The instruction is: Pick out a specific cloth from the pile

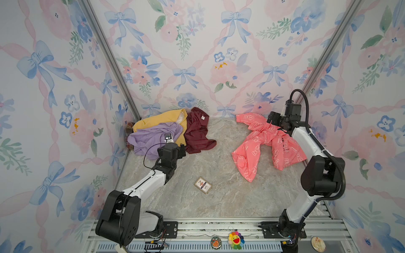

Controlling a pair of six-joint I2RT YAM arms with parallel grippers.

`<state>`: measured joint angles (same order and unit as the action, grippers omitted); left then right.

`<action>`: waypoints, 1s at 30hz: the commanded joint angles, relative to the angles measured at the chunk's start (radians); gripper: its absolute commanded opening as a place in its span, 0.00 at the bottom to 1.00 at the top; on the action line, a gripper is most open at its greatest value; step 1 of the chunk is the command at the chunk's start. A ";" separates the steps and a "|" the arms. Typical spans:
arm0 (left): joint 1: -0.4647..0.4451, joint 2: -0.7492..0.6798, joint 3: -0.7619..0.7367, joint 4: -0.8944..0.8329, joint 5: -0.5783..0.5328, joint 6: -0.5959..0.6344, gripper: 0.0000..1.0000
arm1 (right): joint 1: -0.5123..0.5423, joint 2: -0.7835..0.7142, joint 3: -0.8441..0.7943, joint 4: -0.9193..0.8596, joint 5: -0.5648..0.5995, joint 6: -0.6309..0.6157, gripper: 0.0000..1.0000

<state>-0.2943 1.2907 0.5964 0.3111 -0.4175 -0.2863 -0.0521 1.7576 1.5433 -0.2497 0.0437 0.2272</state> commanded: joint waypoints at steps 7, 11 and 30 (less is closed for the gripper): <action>0.070 0.019 -0.144 0.307 -0.041 0.097 0.98 | 0.074 -0.339 -0.461 0.317 0.133 -0.060 0.97; 0.106 0.026 -0.272 0.528 0.003 0.134 0.98 | 0.121 -0.441 -0.682 0.431 0.211 -0.086 0.97; 0.213 0.207 -0.439 1.040 0.148 0.171 0.98 | 0.127 -0.366 -1.102 0.941 0.215 -0.207 0.97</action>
<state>-0.0856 1.4559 0.1852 1.2003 -0.3344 -0.1406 0.0849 1.3529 0.4740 0.5495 0.2729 0.0399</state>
